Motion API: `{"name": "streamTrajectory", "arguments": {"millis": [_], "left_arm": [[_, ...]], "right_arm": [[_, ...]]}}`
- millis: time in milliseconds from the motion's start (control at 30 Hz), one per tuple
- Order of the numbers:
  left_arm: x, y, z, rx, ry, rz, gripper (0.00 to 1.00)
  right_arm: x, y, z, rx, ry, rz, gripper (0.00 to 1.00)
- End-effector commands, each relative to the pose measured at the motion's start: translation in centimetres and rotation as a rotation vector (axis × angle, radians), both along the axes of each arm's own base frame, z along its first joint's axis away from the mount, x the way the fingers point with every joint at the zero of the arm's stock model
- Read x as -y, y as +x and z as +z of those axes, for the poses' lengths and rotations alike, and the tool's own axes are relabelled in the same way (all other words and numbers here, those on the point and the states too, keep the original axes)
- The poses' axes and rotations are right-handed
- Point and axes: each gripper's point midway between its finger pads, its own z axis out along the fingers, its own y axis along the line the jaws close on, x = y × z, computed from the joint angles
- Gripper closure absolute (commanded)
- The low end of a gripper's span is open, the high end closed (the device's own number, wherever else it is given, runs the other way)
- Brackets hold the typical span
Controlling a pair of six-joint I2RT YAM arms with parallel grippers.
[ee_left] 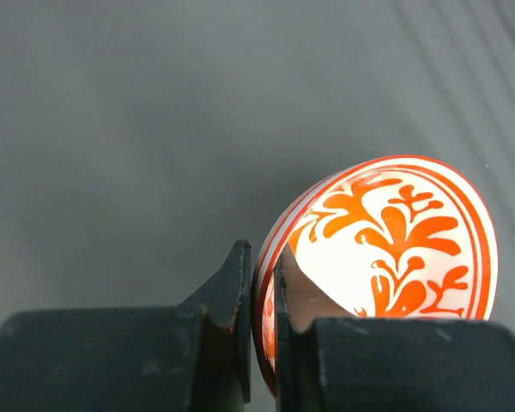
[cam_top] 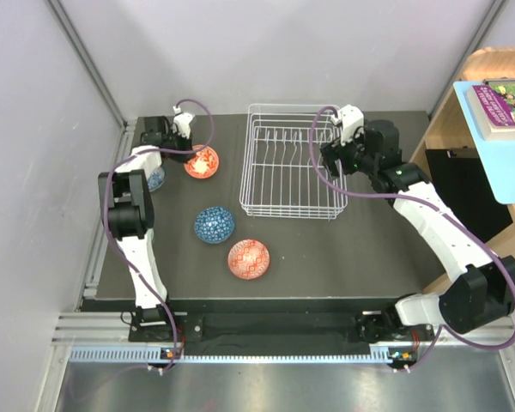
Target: Load the bowls into the dish rack
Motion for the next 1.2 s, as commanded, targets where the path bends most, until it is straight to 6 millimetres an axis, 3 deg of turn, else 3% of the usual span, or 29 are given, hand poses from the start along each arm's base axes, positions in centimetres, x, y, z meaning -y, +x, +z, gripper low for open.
{"name": "streamTrajectory", "arguments": {"millis": [0, 200, 400, 433, 500, 533, 733, 767, 800, 833, 933, 967, 1000, 1167], "left_arm": [[-0.7, -0.2, -0.4, -0.016, 0.055, 0.014, 1.00], [-0.1, -0.7, 2.8, 0.026, 0.027, -0.013, 1.00], [2.0, -3.1, 10.6, 0.131, -0.051, -0.113, 1.00], [2.6, -4.0, 13.2, 0.176, -0.063, -0.139, 1.00], [4.1, -5.8, 15.4, 0.200, -0.123, -0.199, 1.00], [4.7, -7.0, 17.9, 0.248, -0.135, -0.227, 1.00], [10.4, -14.7, 23.6, 0.330, -0.295, -0.446, 1.00], [11.4, -15.9, 23.0, 0.313, -0.312, -0.477, 1.00], [12.2, -17.4, 24.1, 0.332, -0.329, -0.524, 1.00], [14.7, -19.1, 23.5, 0.307, -0.353, -0.592, 1.00], [18.4, -22.3, 23.8, 0.294, -0.377, -0.697, 1.00], [19.2, -22.9, 23.8, 0.290, -0.380, -0.714, 1.00], [19.8, -23.1, 23.5, 0.271, -0.389, -0.719, 1.00], [22.4, -23.9, 22.8, 0.237, -0.396, -0.761, 1.00]], "right_arm": [[-1.1, -0.4, 1.9, 0.036, 0.067, 0.040, 0.15], [-2.9, -1.1, 1.9, -0.008, 0.137, 0.116, 0.14], [-5.5, -2.8, 3.0, -0.079, 0.283, 0.253, 0.10], [-6.0, -3.3, 3.2, -0.108, 0.324, 0.278, 0.10], [-7.2, -4.2, 3.9, -0.143, 0.389, 0.371, 0.10], [-7.7, -4.6, 3.9, -0.190, 0.439, 0.382, 0.09], [-10.1, -6.6, 4.5, -0.297, 0.569, 0.561, 0.09], [-10.4, -6.8, 4.6, -0.309, 0.582, 0.582, 0.09], [-10.7, -7.6, 4.7, -0.343, 0.608, 0.621, 0.08], [-11.0, -7.6, 4.7, -0.349, 0.620, 0.648, 0.06], [-11.5, -9.0, 4.4, -0.442, 0.692, 0.733, 0.00], [-11.6, -9.0, 5.2, -0.402, 0.705, 0.778, 0.00], [-11.7, -9.9, 4.6, -0.475, 0.744, 0.792, 0.00], [-11.5, -10.6, 4.2, -0.467, 0.806, 0.836, 0.00]]}}
